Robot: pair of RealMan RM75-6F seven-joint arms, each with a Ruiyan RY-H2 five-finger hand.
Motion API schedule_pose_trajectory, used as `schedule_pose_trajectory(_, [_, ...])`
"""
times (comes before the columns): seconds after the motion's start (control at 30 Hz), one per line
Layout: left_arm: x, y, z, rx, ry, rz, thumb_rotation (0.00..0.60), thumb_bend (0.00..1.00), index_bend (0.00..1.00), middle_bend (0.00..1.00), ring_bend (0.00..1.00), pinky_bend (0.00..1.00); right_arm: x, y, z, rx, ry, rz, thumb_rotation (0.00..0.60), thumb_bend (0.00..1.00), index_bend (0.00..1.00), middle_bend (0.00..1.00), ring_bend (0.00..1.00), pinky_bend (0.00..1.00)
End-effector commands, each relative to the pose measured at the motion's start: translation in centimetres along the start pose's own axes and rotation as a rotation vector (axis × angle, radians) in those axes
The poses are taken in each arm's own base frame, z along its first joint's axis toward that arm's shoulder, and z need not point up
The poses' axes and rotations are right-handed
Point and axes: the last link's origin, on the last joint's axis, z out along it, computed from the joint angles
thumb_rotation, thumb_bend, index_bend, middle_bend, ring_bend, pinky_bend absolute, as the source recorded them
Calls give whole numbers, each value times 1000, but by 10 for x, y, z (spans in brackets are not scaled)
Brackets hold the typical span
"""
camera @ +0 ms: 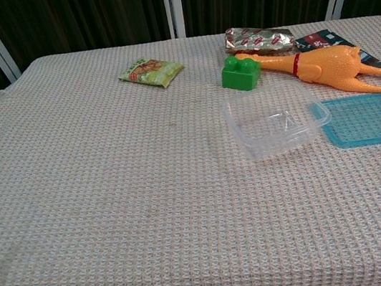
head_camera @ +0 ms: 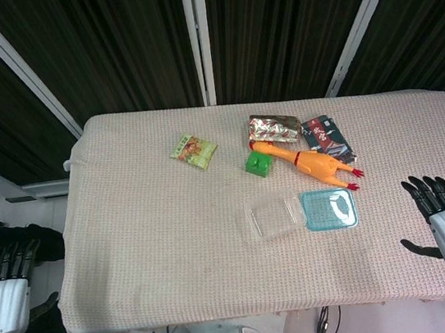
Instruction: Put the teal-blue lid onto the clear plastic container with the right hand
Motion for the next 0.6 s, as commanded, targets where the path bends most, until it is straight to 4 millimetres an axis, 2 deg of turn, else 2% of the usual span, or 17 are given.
schedule_pose_trajectory(0.03, [0, 0, 1, 2, 5, -3, 600, 68, 69, 81, 8, 0, -1, -1, 0, -4, -25, 6, 600, 26, 0, 73, 0, 0])
schedule_pose_trajectory(0.13, [-1, 3, 0, -11, -2, -9, 600, 68, 68, 81, 8, 0, -4, -3, 6, -7, -89, 1, 600, 22, 0, 75, 0, 0])
schedule_pose_trajectory(0.23, [-1, 4, -2, -16, -7, -21, 600, 68, 69, 81, 8, 0, -10, -8, 22, 2, -167, -38, 600, 9, 0, 69, 0, 0])
schedule_pose_trajectory(0.6, [-4, 4, -7, 4, -19, -33, 600, 69, 69, 80, 8, 0, -60, -31, 110, 37, -414, -82, 600, 5, 0, 77, 0, 0])
